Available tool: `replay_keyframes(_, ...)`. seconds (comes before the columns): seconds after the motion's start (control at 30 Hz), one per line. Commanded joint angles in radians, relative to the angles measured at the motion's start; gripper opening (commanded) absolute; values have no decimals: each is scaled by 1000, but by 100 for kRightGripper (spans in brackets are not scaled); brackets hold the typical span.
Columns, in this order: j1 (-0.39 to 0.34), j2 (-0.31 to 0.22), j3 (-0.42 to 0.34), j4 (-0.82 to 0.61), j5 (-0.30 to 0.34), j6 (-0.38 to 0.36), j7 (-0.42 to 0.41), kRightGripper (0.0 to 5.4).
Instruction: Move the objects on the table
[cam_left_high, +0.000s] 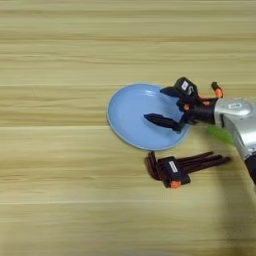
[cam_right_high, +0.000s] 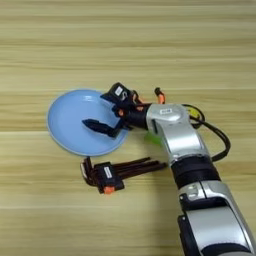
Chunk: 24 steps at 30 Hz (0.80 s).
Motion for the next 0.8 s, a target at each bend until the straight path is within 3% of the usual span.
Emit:
replay_keyframes(0.03,-59,-15,-5,-31,0,-28,-22,538)
replay_keyframes(0.8,-34,11,47,9,-29,-51,-12,538)
